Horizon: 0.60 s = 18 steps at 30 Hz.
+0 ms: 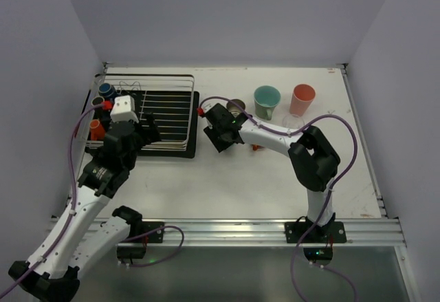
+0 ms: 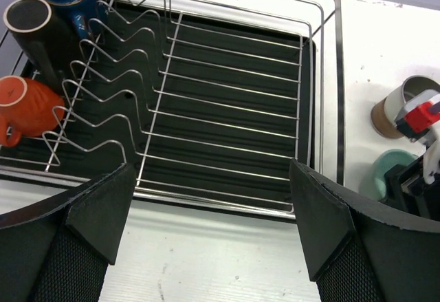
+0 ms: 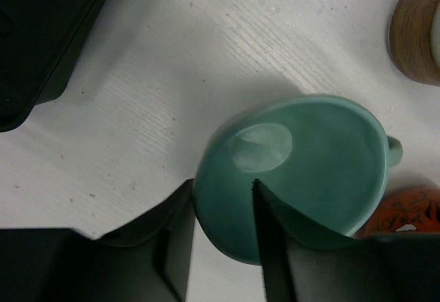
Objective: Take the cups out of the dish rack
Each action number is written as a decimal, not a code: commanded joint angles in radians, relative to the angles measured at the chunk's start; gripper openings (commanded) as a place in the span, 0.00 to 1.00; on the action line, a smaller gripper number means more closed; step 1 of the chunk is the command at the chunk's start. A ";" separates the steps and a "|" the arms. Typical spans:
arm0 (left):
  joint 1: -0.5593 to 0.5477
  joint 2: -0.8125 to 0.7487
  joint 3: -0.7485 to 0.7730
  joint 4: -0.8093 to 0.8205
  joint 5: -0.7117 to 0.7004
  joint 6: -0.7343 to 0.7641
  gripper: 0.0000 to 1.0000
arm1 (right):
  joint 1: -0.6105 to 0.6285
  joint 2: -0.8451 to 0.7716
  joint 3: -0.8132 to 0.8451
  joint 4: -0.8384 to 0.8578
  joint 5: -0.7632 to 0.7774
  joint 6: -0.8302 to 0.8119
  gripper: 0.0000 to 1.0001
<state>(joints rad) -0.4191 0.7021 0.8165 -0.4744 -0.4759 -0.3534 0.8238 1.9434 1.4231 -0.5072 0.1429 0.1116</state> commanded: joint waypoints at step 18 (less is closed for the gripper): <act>0.315 0.353 0.219 0.169 -0.079 -0.093 0.96 | -0.005 -0.481 -0.262 0.176 -0.137 0.118 0.73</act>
<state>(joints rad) -0.1688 1.0149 0.9695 -0.4011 -0.5228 -0.4137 0.8234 1.5326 1.2274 -0.3901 0.0357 0.1856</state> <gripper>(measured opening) 0.965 0.729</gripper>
